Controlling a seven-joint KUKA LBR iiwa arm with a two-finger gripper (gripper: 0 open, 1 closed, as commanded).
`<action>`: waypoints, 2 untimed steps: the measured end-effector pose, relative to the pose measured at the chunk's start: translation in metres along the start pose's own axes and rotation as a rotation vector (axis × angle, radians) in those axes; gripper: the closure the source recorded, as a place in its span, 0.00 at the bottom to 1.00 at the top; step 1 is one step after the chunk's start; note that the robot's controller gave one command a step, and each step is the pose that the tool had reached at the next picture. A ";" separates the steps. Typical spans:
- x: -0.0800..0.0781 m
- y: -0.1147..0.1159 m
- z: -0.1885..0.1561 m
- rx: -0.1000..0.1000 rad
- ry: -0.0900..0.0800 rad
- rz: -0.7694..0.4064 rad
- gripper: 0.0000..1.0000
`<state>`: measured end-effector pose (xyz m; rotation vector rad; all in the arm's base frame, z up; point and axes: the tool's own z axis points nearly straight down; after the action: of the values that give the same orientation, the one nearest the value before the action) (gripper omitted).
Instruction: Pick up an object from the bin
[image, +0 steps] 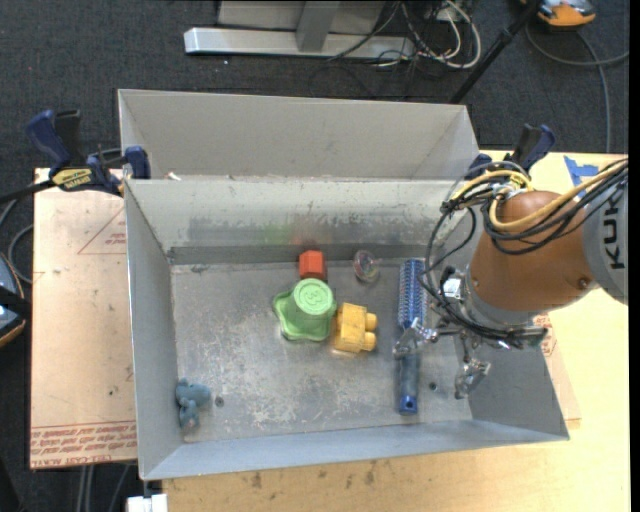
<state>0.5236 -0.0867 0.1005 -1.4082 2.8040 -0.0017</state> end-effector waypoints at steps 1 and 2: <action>0.002 -0.018 0.001 -0.001 0.000 -0.169 0.00; 0.003 -0.030 0.025 -0.009 -0.018 -0.620 0.00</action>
Offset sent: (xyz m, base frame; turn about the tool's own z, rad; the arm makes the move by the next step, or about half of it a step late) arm 0.0123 -0.0131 -0.0005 -0.1726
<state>0.5459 -0.1068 0.0752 -2.1888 2.2319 0.0207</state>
